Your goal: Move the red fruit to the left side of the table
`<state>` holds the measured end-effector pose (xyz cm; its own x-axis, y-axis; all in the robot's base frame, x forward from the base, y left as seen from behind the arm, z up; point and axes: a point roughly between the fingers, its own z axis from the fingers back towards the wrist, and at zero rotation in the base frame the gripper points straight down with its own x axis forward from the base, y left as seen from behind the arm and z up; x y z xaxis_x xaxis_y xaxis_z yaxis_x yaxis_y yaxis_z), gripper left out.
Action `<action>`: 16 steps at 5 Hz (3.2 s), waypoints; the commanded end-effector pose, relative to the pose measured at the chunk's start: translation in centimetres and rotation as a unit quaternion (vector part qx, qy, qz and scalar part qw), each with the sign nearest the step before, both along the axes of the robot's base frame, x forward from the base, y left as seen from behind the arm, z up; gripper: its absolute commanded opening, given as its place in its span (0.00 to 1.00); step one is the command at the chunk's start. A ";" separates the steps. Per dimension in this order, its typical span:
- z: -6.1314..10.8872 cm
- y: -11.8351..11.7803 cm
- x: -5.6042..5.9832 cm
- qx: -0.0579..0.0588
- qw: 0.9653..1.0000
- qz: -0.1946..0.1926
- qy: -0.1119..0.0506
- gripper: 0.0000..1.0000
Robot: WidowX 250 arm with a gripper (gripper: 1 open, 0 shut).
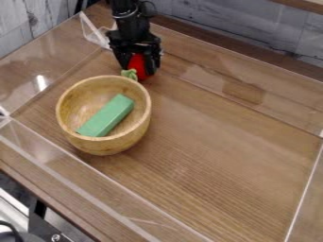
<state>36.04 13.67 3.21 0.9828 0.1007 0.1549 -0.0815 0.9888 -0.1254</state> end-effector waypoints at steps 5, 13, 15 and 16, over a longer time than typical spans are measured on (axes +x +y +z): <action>2.5 2.0 -0.9 -0.025 0.999 0.020 -0.024 0.00; 2.9 8.2 -2.3 -0.034 0.996 0.085 -0.005 0.00; 3.5 8.4 -2.6 -0.039 0.995 0.092 -0.005 1.00; 3.9 8.4 -2.7 -0.041 0.995 0.095 -0.006 0.00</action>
